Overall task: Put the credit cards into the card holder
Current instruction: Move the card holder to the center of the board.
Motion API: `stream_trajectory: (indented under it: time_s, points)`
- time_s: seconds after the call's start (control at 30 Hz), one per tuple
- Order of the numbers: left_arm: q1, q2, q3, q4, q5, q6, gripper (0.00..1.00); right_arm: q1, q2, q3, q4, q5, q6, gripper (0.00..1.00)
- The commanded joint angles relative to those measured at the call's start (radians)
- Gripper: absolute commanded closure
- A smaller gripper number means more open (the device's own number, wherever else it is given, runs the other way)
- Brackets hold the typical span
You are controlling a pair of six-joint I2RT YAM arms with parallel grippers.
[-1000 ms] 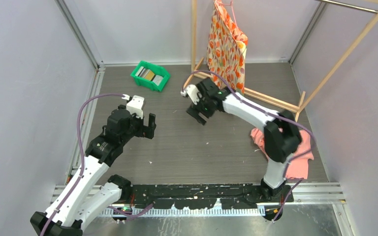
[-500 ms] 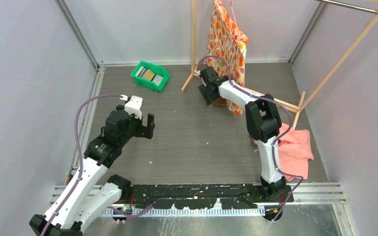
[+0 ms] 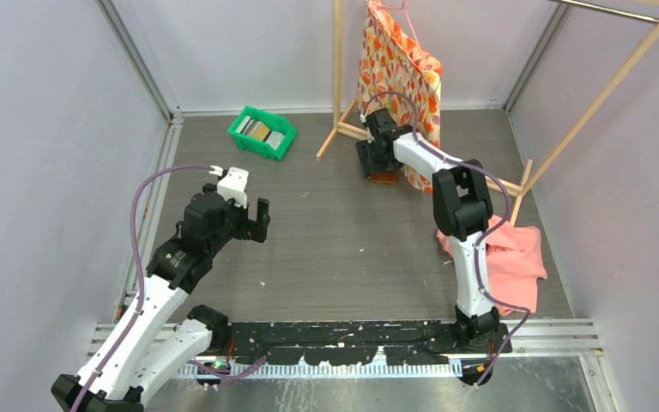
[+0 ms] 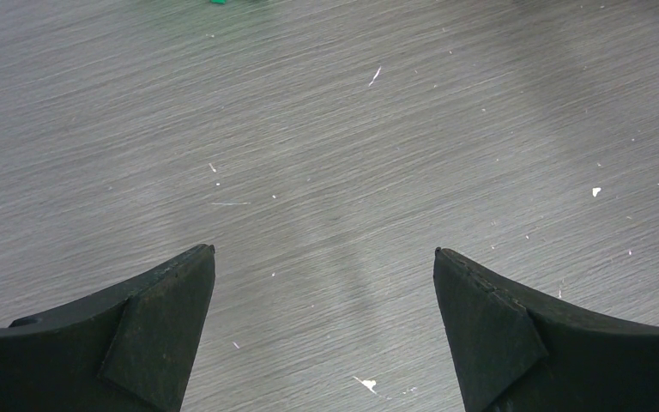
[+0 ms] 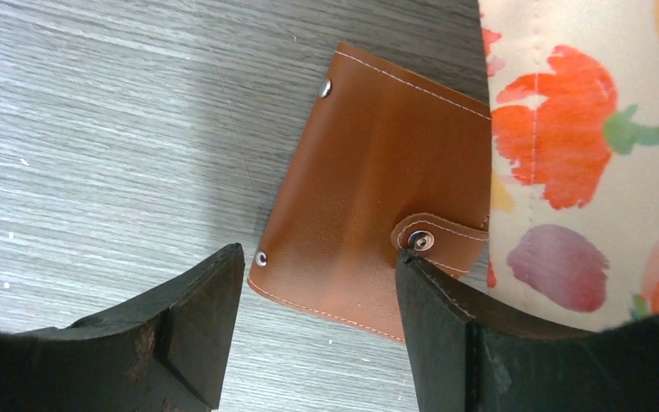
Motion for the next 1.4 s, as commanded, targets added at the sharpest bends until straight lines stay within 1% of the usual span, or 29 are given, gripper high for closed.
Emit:
stream_trajectory:
  time_s: [0.0, 0.1, 0.17, 0.27, 0.33, 0.47, 0.6, 0.67, 0.87, 0.93, 1.0, 1.03, 1.1, 1.17, 1.2, 1.23, 1.3, 1.37]
  points:
    - [0.002, -0.01, 0.009, 0.016, -0.003, 0.017, 0.0, -0.011, 0.029, 0.006, -0.008, -0.142, 0.067, 0.3]
    - [0.002, -0.009, 0.009, 0.015, -0.003, 0.017, 0.0, -0.008, 0.043, 0.011, -0.015, -0.113, 0.056, 0.27]
    - [0.002, -0.009, 0.009, 0.016, -0.003, 0.018, 0.0, 0.005, 0.06, 0.02, -0.028, -0.025, 0.028, 0.27]
    - [0.002, -0.009, 0.009, 0.015, -0.004, 0.018, 0.0, 0.025, 0.077, 0.01, -0.031, 0.07, -0.015, 0.3]
    - [0.002, -0.009, 0.009, 0.015, -0.004, 0.018, 0.0, 0.042, 0.077, -0.014, -0.021, 0.128, -0.044, 0.37]
    - [0.002, -0.009, 0.009, 0.014, -0.003, 0.018, 0.0, 0.067, 0.071, -0.029, -0.025, 0.176, -0.059, 0.51]
    - [0.002, -0.01, 0.009, 0.013, -0.003, 0.018, 0.0, 0.08, 0.052, -0.046, -0.04, 0.184, -0.06, 0.7]
    - [0.002, -0.012, 0.009, 0.014, -0.003, 0.018, 0.0, 0.082, 0.041, -0.057, -0.05, 0.175, -0.06, 0.77]
    - [0.002, -0.013, 0.009, 0.014, -0.002, 0.018, 0.0, 0.08, -0.01, -0.122, -0.05, 0.143, -0.089, 0.93]
    - [0.002, -0.013, 0.009, 0.014, -0.002, 0.018, 0.0, 0.08, -0.035, -0.147, -0.041, 0.127, -0.097, 0.95]
    - [0.002, -0.013, 0.009, 0.013, -0.002, 0.018, 0.0, 0.078, -0.074, -0.177, -0.011, 0.121, -0.104, 0.94]
    - [0.002, -0.013, 0.009, 0.013, -0.002, 0.018, 0.0, 0.074, -0.097, -0.189, 0.008, 0.115, -0.106, 0.89]
    - [0.002, -0.012, 0.009, 0.013, -0.002, 0.018, 0.0, 0.052, -0.135, -0.195, 0.023, 0.082, -0.106, 0.73]
    - [0.002, -0.012, 0.008, 0.013, -0.001, 0.018, 0.0, 0.024, -0.169, -0.18, 0.021, 0.018, -0.107, 0.59]
    - [0.002, -0.012, 0.009, 0.014, 0.0, 0.018, 0.0, 0.011, -0.183, -0.175, 0.022, -0.012, -0.108, 0.55]
    - [0.002, -0.01, 0.009, 0.014, 0.0, 0.018, 0.0, -0.003, -0.195, -0.169, 0.023, -0.034, -0.108, 0.5]
    - [0.002, -0.009, 0.009, 0.014, 0.001, 0.018, 0.0, -0.026, -0.203, -0.147, 0.024, -0.054, -0.112, 0.42]
    - [0.002, -0.009, 0.009, 0.013, 0.003, 0.018, 0.0, -0.05, -0.192, -0.112, 0.011, -0.071, -0.115, 0.39]
